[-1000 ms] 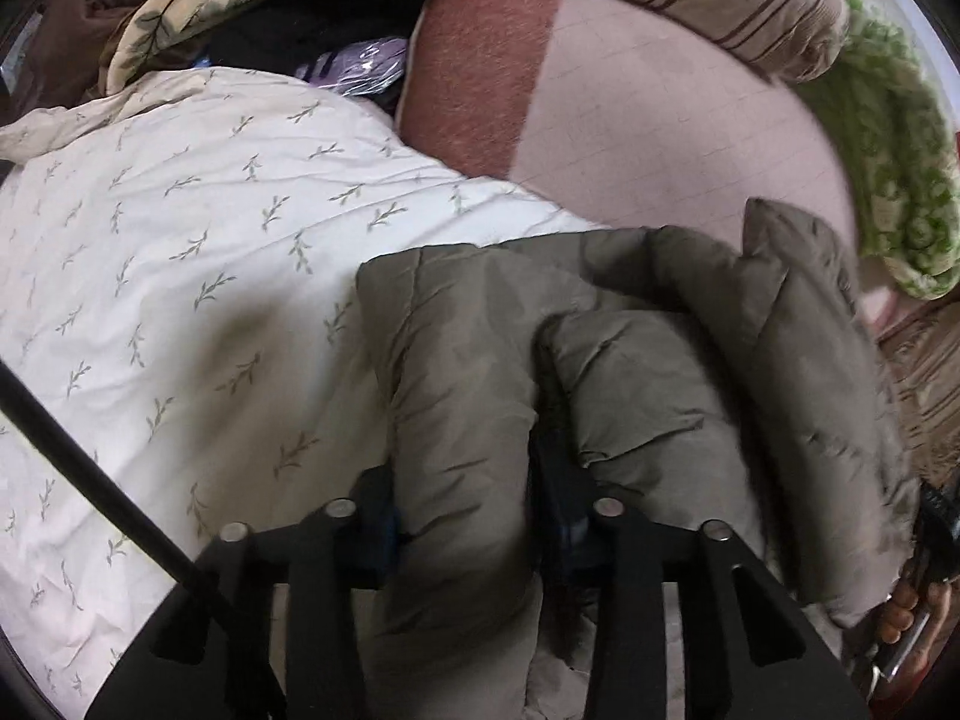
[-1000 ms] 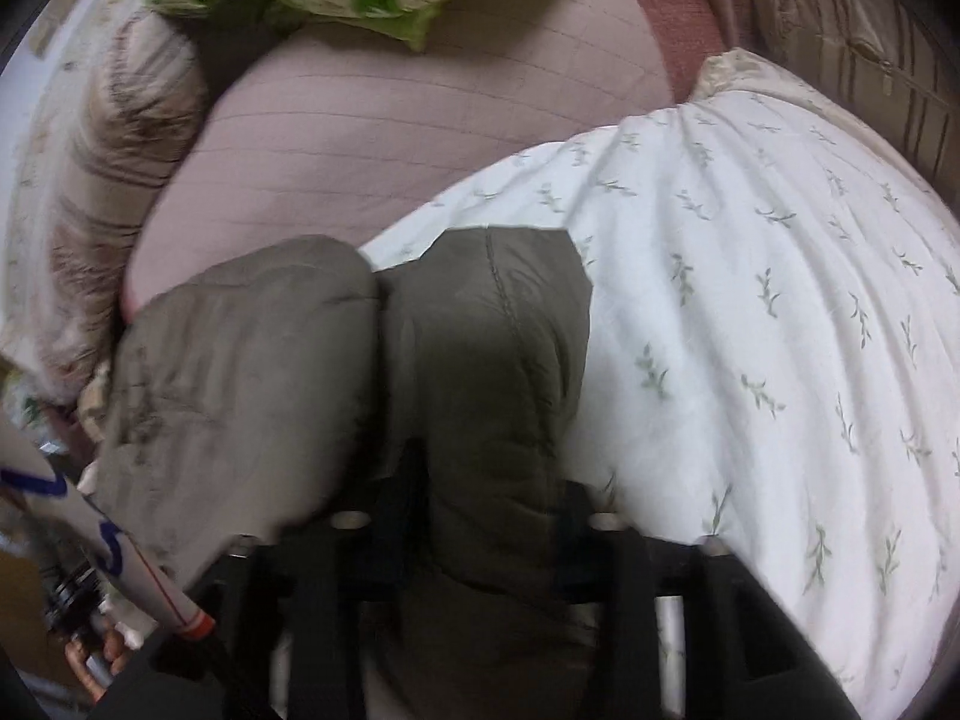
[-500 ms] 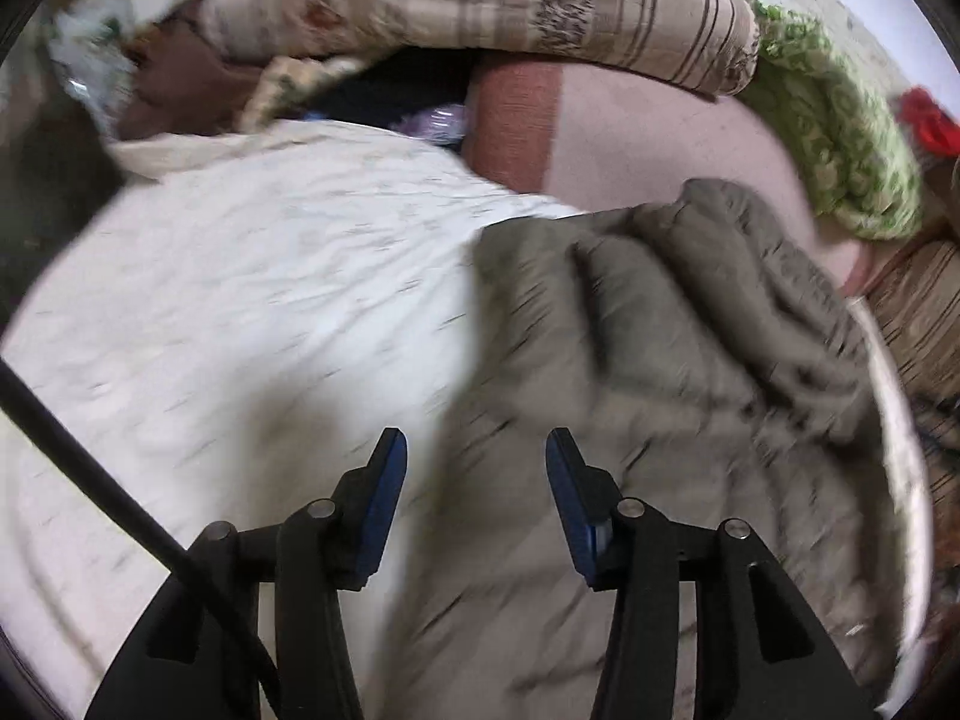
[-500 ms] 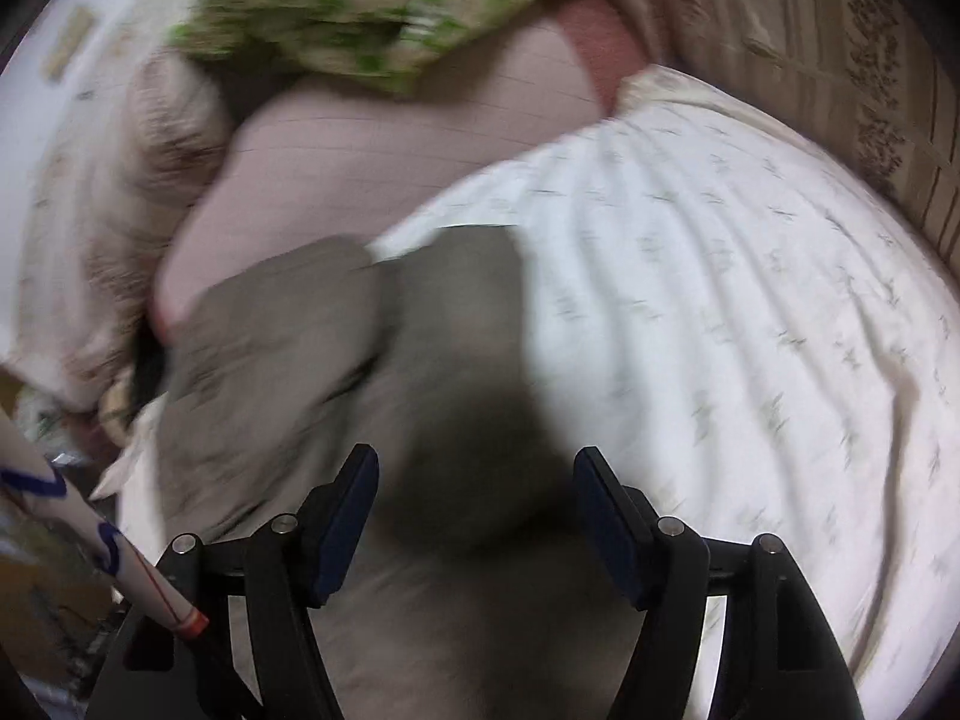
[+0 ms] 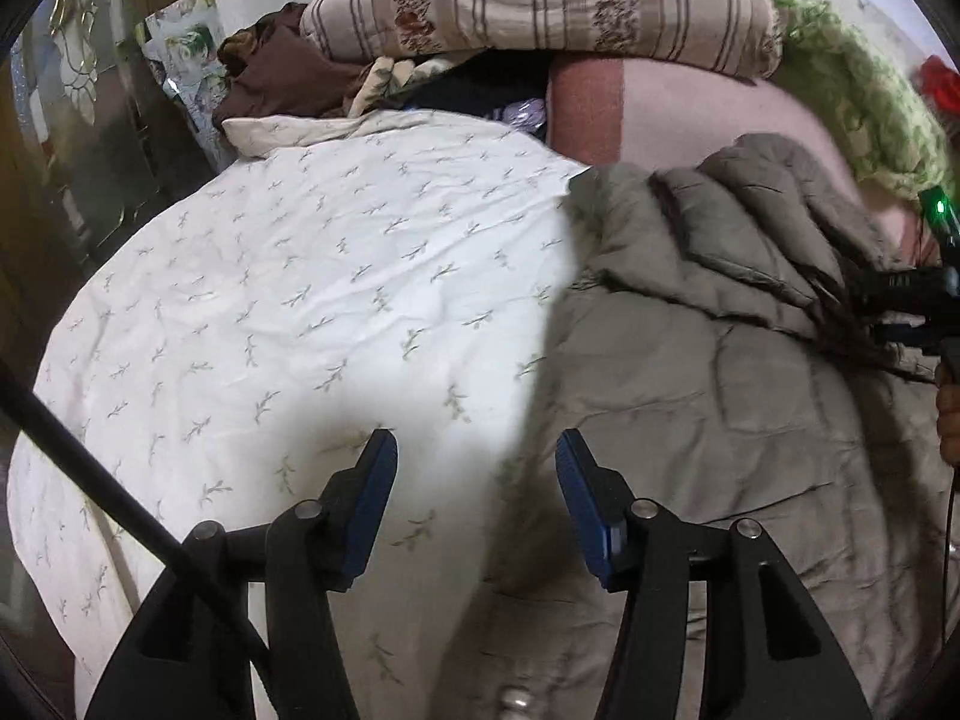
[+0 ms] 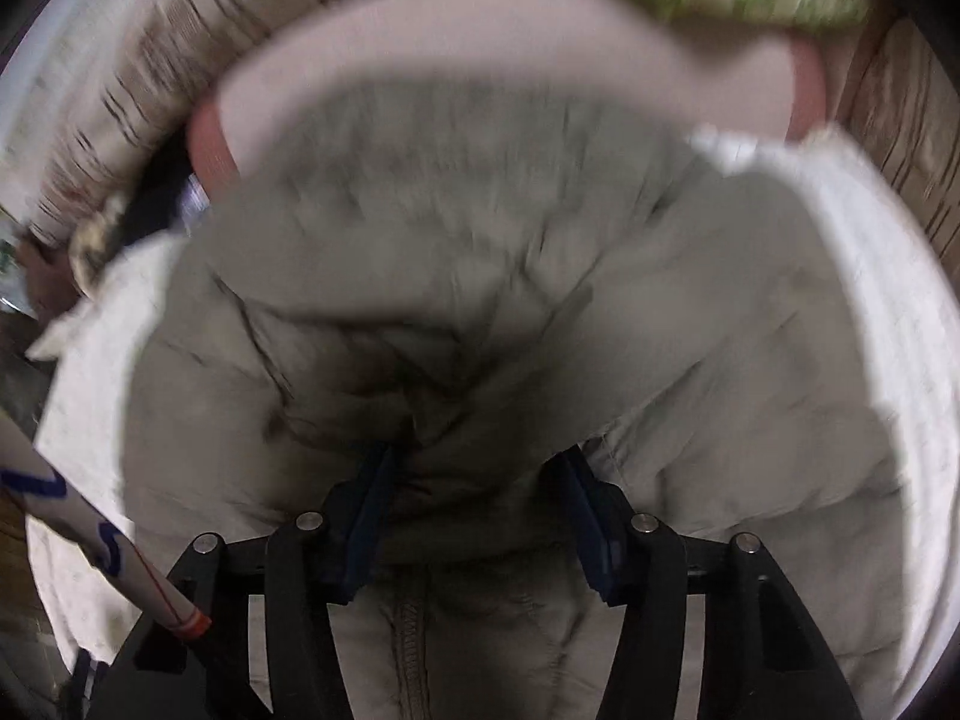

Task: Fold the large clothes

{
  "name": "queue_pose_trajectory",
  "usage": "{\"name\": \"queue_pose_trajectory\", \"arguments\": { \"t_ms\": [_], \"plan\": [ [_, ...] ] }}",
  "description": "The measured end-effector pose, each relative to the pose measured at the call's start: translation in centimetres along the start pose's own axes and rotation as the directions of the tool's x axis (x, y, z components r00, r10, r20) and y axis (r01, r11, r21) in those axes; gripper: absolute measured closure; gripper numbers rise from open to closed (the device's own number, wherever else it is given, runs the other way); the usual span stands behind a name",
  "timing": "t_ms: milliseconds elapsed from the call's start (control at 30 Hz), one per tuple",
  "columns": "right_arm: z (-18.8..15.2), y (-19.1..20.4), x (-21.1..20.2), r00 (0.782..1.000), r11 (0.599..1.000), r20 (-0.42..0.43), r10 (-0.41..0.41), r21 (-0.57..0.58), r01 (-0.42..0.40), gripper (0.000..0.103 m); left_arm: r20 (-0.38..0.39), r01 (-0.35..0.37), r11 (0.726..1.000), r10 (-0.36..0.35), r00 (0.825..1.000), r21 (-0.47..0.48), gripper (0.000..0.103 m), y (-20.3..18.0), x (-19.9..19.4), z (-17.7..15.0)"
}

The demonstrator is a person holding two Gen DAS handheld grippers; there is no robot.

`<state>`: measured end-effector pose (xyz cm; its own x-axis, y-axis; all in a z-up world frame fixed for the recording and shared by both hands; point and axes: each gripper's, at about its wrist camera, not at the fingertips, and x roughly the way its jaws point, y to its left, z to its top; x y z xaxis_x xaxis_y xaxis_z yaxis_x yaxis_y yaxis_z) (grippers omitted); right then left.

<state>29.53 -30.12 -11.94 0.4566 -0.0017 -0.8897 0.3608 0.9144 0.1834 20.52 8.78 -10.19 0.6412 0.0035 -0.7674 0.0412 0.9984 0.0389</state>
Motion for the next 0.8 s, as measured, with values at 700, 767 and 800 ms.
{"name": "queue_pose_trajectory", "arguments": {
  "t_ms": [700, 767, 800],
  "plan": [
    [-14.0, -3.5, -6.2, 1.0, 0.992, -0.027, -0.013, -0.124, 0.01, 0.043, -0.097, 0.039, 0.999, -0.038, 0.995, 0.008, 0.044, 0.4, -0.4, -2.3],
    [-15.3, -5.4, -8.8, 1.0, 0.993, -0.014, 0.014, -0.114, -0.016, 0.042, -0.105, 0.051, 0.998, -0.054, 0.993, -0.032, 0.044, 1.9, -0.8, -2.4],
    [-16.2, -7.3, -10.8, 1.0, 0.994, 0.005, 0.027, -0.105, -0.026, 0.037, -0.113, 0.062, 0.996, -0.069, 0.991, -0.06, 0.044, 2.8, -0.9, -2.4]
  ]
}}
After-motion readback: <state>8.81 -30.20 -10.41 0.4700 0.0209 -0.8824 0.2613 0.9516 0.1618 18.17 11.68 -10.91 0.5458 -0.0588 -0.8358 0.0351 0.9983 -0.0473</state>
